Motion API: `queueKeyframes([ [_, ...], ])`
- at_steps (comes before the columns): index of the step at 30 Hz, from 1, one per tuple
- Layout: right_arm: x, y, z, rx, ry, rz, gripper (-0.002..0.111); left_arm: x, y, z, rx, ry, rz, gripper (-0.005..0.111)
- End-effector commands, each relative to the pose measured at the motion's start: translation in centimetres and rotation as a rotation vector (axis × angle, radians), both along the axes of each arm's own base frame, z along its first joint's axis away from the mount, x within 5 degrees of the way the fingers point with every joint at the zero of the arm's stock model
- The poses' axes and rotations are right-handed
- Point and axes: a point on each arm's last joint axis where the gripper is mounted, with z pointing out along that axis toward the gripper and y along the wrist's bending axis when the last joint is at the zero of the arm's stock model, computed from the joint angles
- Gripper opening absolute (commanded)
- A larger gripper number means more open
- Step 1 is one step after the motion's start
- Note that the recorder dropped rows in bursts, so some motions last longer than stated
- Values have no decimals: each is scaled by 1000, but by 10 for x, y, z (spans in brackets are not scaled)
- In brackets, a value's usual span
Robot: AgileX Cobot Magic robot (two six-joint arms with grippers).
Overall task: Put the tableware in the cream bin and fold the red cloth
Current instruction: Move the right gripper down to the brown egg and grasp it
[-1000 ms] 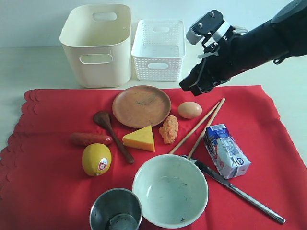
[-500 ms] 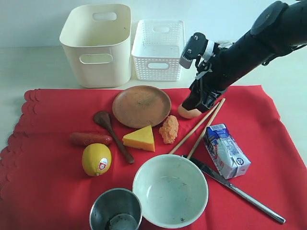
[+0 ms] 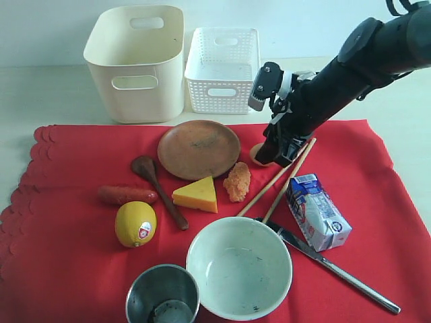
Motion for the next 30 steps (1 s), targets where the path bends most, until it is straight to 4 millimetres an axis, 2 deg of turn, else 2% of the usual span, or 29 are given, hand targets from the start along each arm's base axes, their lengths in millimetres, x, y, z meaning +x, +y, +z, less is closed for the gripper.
queueKeyframes([
  [1, 1, 1, -9, -10, 17, 18, 58, 0, 0, 0, -3, -10, 3, 0],
  [7, 5, 0, -15, -26, -10, -6, 54, 0, 0, 0, -3, -10, 3, 0],
  [9, 5, 0, -15, -24, -10, -10, 47, 0, 0, 0, -3, -10, 3, 0],
  [14, 2, 1, -15, -13, 27, -3, 18, 0, 0, 0, -3, -10, 3, 0],
  [19, -1, 2, -3, 4, 37, 4, 1, 0, 0, 0, -3, -10, 3, 0],
  [30, -4, 1, 51, 81, -13, -145, 0, 0, 0, 0, -3, -10, 3, 0],
])
